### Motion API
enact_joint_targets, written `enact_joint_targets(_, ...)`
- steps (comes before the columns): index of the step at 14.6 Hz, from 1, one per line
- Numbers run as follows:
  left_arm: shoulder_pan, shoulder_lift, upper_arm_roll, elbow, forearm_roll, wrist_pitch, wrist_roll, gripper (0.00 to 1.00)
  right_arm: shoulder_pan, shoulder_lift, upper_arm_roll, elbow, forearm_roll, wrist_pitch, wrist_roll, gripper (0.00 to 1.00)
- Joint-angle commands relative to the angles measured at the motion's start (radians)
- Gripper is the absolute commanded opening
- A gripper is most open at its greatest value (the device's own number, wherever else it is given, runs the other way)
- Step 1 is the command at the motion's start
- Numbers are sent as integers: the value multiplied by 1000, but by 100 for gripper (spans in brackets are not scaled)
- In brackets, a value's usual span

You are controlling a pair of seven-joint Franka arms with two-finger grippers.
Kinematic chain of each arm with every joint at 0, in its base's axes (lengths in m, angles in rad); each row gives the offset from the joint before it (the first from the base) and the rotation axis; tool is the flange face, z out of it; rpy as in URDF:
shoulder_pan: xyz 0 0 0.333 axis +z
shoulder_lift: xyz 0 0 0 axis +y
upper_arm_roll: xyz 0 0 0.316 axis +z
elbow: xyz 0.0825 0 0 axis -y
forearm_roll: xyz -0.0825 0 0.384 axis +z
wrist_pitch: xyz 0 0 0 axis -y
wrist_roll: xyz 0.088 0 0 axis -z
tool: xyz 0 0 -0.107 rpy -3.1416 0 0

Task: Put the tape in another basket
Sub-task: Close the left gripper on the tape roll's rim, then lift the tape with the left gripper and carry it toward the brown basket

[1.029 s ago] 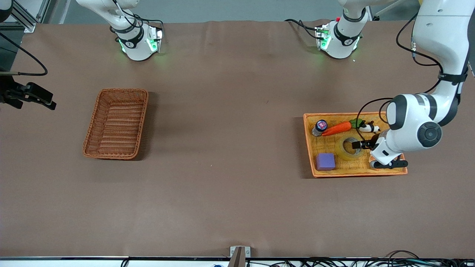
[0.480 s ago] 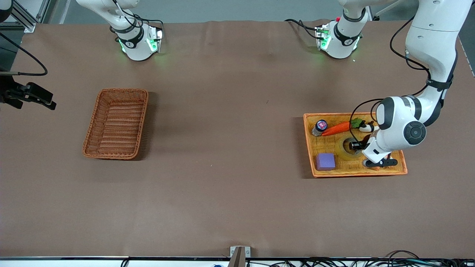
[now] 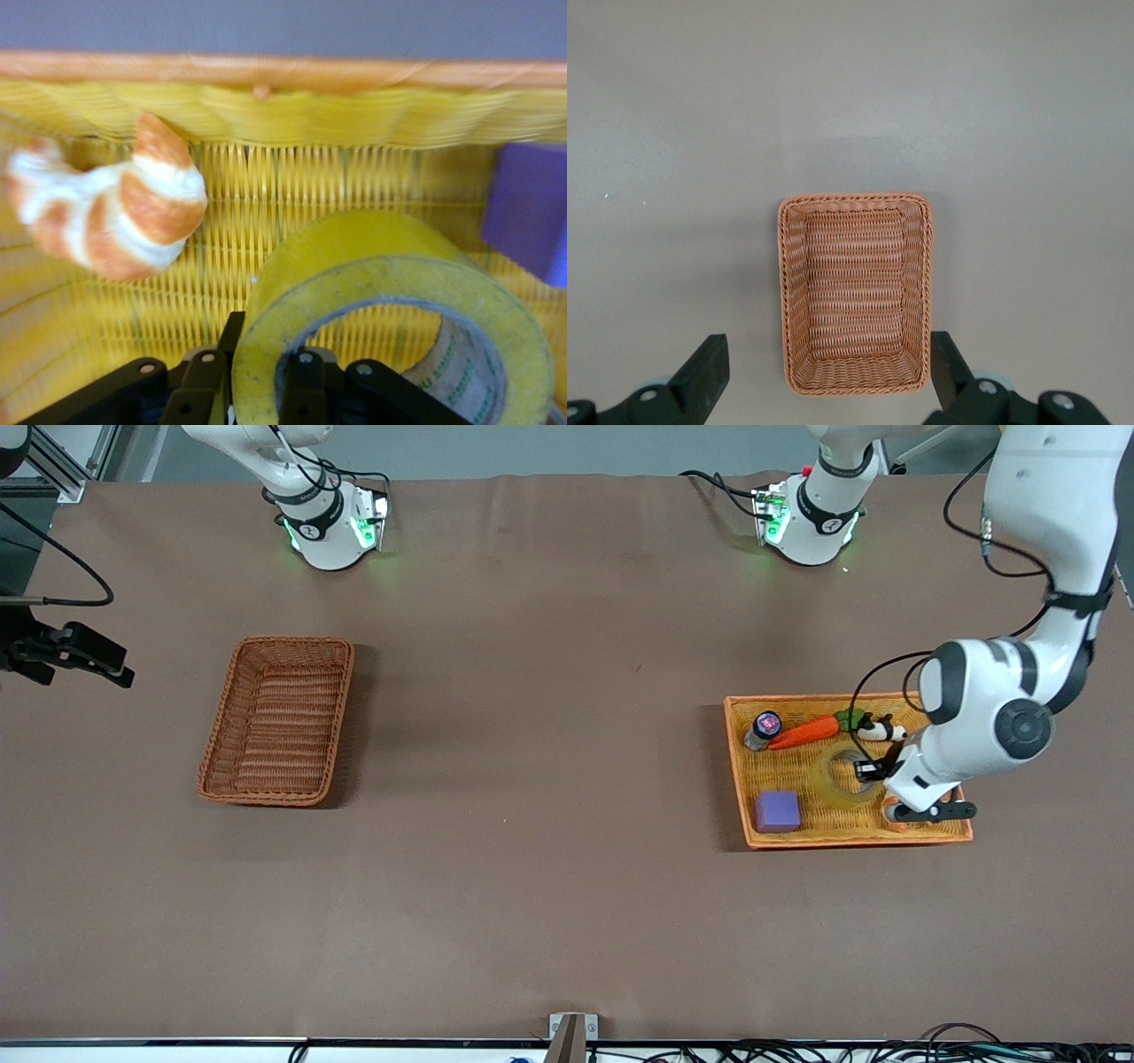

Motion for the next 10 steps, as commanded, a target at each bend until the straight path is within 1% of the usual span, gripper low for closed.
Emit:
enact_joint_targets(1, -28, -99, -53, 50, 13, -133, -17, 0, -3, 1, -3, 3, 21, -5, -13, 100)
enact_joint_targets(3, -45, -87, -131, 116, 13, -213, -43, 0, -3, 1, -3, 3, 21, -6, -13, 100)
enact_joint_targets(4, -66, -80, -156, 128, 13, -221, -70, 1, -3, 1, -3, 3, 21, -5, -13, 100)
enact_joint_targets(5, -109, -70, -173, 139, 12, -222, -118, 1, -4, 1, -3, 3, 21, -5, -13, 100)
enact_joint_targets(6, -161, -64, -176, 150, 12, -221, -185, 1, -5, 1, -3, 3, 21, -6, -13, 100)
enact_joint_targets(7, -224, -29, -176, 176, 13, -221, -269, 1, -5, 1, -3, 2, 21, -6, -13, 100)
enact_joint_targets(10, -405, 102, -175, 295, 13, -222, -503, 2, -5, 1, -3, 3, 21, -5, -13, 100)
